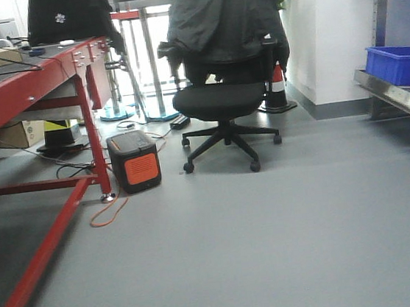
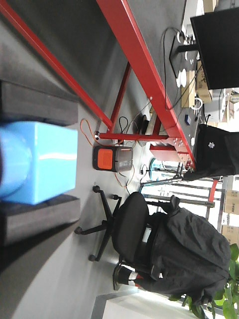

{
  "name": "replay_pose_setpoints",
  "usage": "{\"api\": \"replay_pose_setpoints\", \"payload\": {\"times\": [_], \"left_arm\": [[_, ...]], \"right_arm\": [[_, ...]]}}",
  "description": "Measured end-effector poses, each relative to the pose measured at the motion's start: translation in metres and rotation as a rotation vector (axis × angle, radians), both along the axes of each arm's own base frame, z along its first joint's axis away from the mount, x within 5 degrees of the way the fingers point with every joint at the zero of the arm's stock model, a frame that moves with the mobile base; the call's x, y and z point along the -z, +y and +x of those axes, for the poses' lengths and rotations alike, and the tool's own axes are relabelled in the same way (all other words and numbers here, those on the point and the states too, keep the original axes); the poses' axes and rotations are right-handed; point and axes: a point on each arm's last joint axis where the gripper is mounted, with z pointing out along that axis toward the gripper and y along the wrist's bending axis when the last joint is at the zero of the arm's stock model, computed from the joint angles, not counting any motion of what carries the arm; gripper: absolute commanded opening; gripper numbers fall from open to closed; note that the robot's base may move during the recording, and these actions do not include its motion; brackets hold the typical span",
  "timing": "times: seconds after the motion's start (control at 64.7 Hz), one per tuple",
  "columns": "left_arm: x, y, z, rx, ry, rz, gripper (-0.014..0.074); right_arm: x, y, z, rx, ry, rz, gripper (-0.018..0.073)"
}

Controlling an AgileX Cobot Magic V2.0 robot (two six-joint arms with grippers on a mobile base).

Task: Grab block from conveyor and place in blue bin
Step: 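Drive the base toward the steel shelving with blue bins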

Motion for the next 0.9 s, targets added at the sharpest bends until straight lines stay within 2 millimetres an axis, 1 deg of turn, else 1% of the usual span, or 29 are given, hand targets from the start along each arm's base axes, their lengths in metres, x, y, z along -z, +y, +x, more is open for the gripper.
{"api": "replay_pose_setpoints", "payload": {"times": [0.897], "left_arm": [[0.0, 0.0, 0.0, 0.0, 0.0, 0.0, -0.0111]], "right_arm": [[0.0, 0.0, 0.0, 0.0, 0.0, 0.0, -0.0162]]}}
